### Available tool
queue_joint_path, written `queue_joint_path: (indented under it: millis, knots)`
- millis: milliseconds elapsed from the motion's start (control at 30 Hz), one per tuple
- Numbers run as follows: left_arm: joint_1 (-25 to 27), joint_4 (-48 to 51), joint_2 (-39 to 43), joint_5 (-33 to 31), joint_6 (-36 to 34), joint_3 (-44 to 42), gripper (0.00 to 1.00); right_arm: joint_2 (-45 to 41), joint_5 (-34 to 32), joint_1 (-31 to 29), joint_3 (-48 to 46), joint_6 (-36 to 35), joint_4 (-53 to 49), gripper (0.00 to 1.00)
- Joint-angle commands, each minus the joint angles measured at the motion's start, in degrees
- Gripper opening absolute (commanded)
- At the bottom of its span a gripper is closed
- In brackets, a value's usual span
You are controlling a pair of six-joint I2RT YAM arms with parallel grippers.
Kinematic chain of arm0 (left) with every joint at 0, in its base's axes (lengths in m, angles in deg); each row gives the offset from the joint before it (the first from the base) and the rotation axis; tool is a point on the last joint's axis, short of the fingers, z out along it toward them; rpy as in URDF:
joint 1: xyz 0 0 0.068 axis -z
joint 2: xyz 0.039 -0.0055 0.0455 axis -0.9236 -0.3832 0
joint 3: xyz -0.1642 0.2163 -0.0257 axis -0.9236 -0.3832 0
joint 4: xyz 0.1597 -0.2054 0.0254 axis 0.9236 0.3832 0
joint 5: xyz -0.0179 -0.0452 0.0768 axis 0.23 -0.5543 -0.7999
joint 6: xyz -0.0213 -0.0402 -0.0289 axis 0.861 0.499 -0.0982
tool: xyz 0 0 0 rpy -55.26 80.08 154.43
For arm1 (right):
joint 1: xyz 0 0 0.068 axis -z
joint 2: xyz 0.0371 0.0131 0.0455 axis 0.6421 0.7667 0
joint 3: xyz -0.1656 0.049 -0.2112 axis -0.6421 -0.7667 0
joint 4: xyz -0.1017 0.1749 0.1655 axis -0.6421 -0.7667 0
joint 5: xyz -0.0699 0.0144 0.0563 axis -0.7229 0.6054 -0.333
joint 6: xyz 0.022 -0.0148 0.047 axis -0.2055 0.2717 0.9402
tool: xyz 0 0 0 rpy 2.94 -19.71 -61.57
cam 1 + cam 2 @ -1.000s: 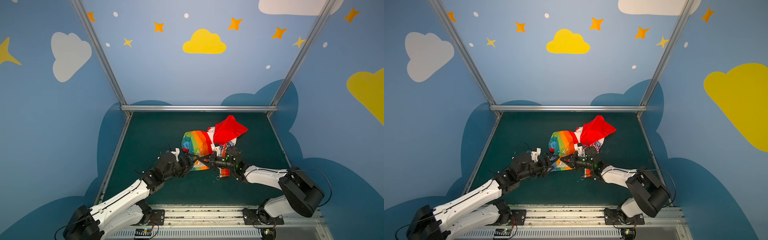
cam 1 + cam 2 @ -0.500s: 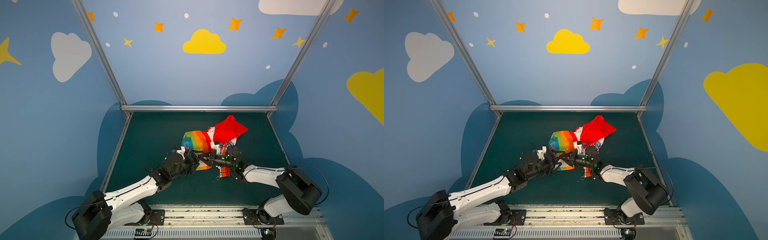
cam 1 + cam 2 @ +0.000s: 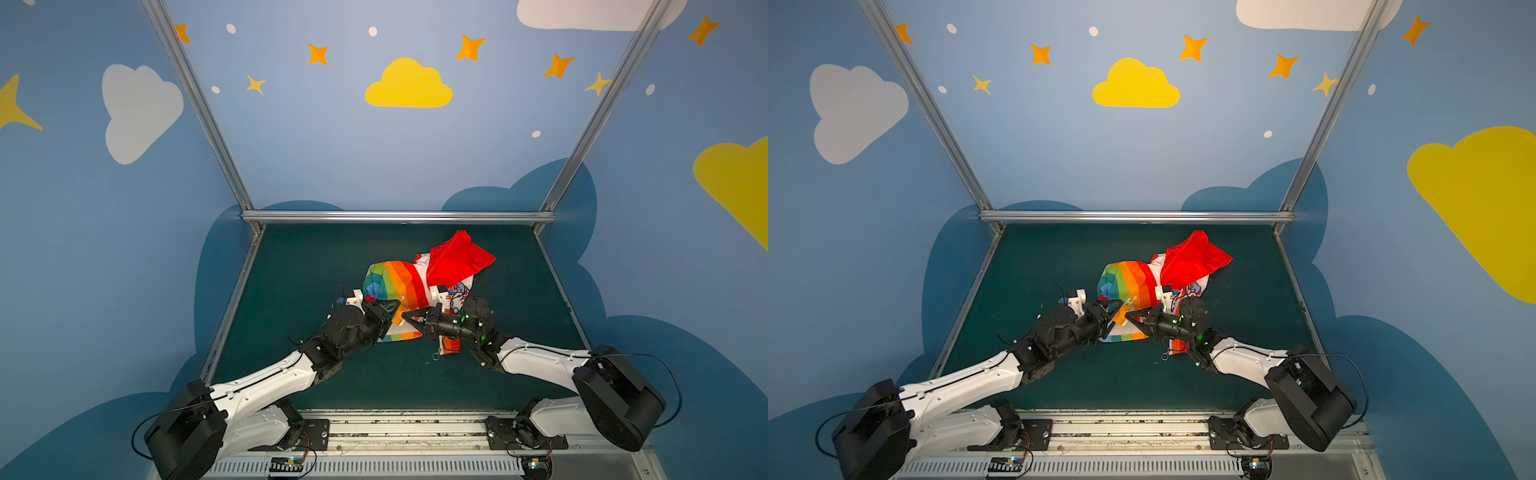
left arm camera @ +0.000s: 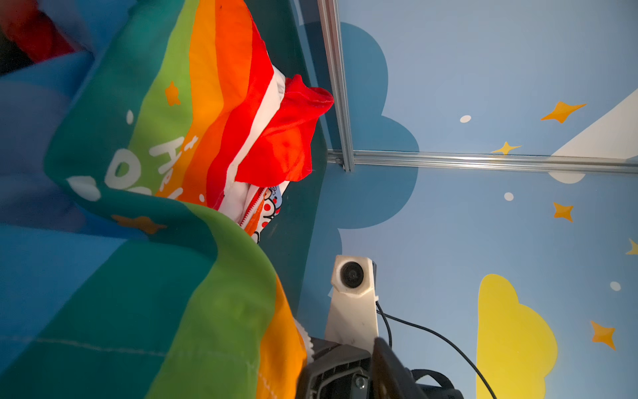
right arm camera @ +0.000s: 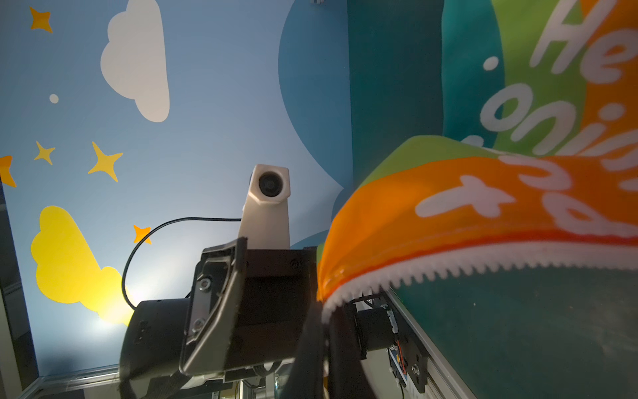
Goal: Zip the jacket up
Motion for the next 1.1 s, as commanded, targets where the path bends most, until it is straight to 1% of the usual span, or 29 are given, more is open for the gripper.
queue_joint_path:
  millis: [0,33,167,200,367,433,533,700,900,1067]
  knots:
    - [-0.3,0.8,2.2,-2.4,-0.7,-1.6,0.43,-1.6,-0.8,0.5,-1.0,-1.1,-1.0,0.0]
    - [-0.3,1.0,2.6,-2.7,-0.6,-1.9,0.37,-1.7,-0.8,0.6,-1.0,-1.1,-1.1,0.0]
    - [-0.3,2.2,3.0,-2.3,-0.9,-1.8,0.07,-2.1,-0.8,0.7,-0.7,-1.7,-1.0,0.0]
    - [-0.4,2.2,3.0,-2.1,-1.2,-1.7,0.03,-2.2,-0.7,0.7,-0.5,-1.8,-0.7,0.0]
    - [-0.4,2.4,2.6,-1.2,-1.4,-1.4,0.03,-2.0,-0.6,0.9,0.6,-2.3,2.6,0.0]
    - [-0.4,2.4,2.6,-0.9,-1.4,-1.2,0.03,-1.4,-0.2,1.1,1.8,-2.9,2.3,0.0]
    - [-0.5,2.5,2.7,-0.4,-1.7,-1.0,0.03,1.0,1.4,1.4,4.2,-3.7,1.8,0.0]
    - [-0.8,2.8,2.8,0.5,-1.9,-0.8,0.03,6.1,3.3,1.5,7.1,-2.0,6.0,0.0]
    - [-1.4,3.6,3.6,0.9,-2.0,-0.4,0.03,10.2,5.1,1.2,9.1,-1.3,5.0,0.0]
    - [-2.2,4.8,4.2,1.6,-2.3,0.1,0.05,11.8,6.3,0.9,9.8,-0.9,3.7,0.0]
